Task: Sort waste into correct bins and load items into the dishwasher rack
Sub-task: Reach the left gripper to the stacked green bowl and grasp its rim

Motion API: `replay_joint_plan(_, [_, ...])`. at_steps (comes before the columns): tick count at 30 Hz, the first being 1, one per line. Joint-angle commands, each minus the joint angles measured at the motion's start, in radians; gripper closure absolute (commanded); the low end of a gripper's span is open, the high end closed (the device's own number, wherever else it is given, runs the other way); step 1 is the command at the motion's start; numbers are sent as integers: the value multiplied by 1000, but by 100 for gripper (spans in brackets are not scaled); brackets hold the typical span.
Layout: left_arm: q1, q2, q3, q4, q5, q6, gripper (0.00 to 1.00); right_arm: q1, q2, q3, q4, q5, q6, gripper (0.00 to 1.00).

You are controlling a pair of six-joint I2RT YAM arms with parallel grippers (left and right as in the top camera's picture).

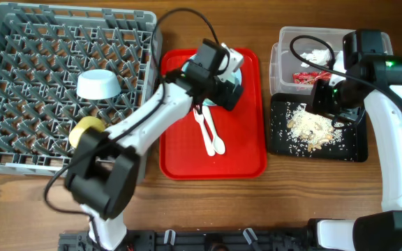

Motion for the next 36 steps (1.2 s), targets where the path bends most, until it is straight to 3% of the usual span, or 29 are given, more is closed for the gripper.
replay_joint_plan(1, [0,83,3,12,-35,2,12,0,-21,21,-2,6,16,56])
replay_joint_plan(6, [0,131,3,10,-35,2,29,0,-21,21,-3,6,16,56])
replay_joint_plan(9, [0,137,3,8,-43,2,45,0,-21,21,-3,6,15,56])
replay_joint_plan(12, [0,137,3,6,-64,2,69,0,-21,21,-6,6,14,56])
replay_joint_plan(21, [0,137,3,-3,-80,2,96,0,-21,21,-9,6,14,56])
replay_joint_plan(29, [0,116,6,7,-80,1,96,0,-21,21,-18,6,-8,57])
replay_joint_plan(36, [5,-35,17,-11,-78,-25,96,0,-21,21,-20,6,-8,57])
